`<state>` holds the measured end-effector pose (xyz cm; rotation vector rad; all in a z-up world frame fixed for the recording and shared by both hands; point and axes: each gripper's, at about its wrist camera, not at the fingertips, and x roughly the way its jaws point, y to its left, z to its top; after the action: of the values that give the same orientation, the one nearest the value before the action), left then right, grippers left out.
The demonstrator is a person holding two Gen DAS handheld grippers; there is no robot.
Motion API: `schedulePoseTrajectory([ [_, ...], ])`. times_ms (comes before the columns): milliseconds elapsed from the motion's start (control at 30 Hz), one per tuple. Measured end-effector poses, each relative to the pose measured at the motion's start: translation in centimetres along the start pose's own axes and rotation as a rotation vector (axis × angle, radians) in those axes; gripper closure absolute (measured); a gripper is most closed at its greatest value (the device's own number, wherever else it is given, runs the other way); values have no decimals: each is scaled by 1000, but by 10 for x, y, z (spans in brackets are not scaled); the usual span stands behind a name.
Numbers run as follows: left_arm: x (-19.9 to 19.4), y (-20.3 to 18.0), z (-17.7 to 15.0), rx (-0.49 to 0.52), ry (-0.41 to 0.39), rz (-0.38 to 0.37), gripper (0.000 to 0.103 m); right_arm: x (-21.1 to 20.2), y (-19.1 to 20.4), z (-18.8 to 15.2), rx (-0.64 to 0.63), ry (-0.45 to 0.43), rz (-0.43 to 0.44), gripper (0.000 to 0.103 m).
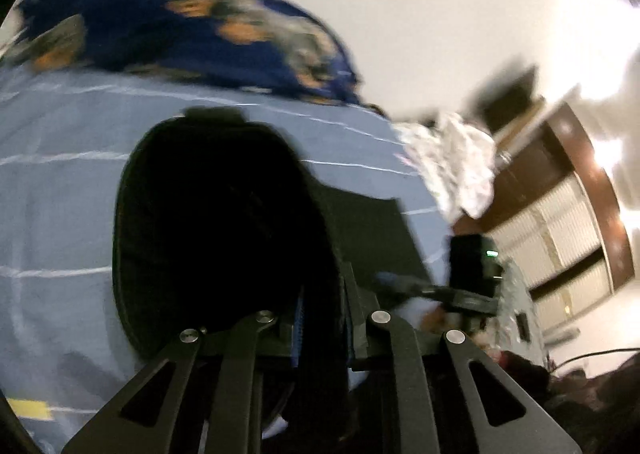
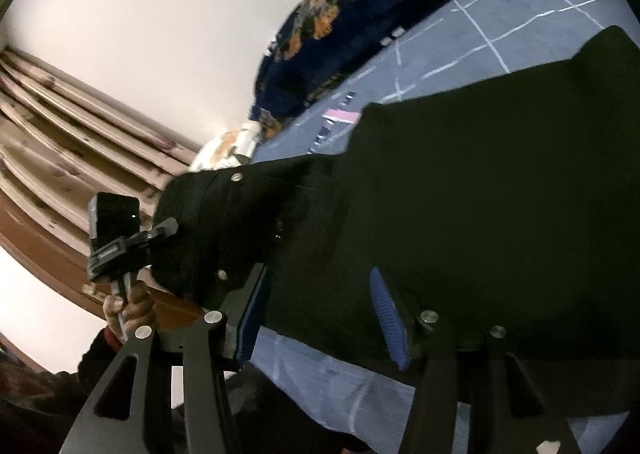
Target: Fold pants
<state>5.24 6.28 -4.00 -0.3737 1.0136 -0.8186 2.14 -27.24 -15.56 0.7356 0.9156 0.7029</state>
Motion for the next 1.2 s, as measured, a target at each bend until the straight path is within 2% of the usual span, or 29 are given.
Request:
schedulePoseTrajectory([
  [33, 7, -14, 4, 16, 7, -38, 97, -1, 1, 1, 2, -5, 23, 52],
  [167, 69, -70, 17, 102, 94, -68, 97, -7, 9, 3, -7, -18, 104, 47],
  [267, 108, -82, 22, 102, 148, -74, 96, -10, 13, 2, -6, -18, 166, 43],
  [333, 121, -91, 26, 147, 135, -61, 96, -11, 9, -1, 13, -24, 154, 43],
  [467, 131, -84, 39, 62, 157, -129, 95, -14, -17, -3, 137, -35, 257, 42],
  [567, 135, -90, 47, 109, 175, -93, 94, -23, -27, 1, 162, -53, 264, 42],
  [633, 141, -95, 54, 136, 198, -71, 94, -30, -27, 5, 159, -62, 304, 41],
  [733, 159, -106, 67, 165, 264, -51, 92, -37, -17, 11, 118, -58, 348, 37],
  [800, 177, -121, 76, 213, 313, -43, 91, -40, -12, 14, 77, -36, 329, 33],
  [900, 202, -146, 85, 273, 411, -38, 83, -50, -18, 14, 61, -28, 292, 27],
  [1033, 211, -193, 102, 425, 417, -13, 81, -53, -39, 12, 121, -11, 255, 24],
  [1167, 190, -197, 114, 442, 331, 13, 78, -48, -53, 6, 175, -20, 299, 23],
  [1200, 179, -190, 115, 427, 298, 28, 71, -48, -53, 7, 177, -17, 301, 23],
])
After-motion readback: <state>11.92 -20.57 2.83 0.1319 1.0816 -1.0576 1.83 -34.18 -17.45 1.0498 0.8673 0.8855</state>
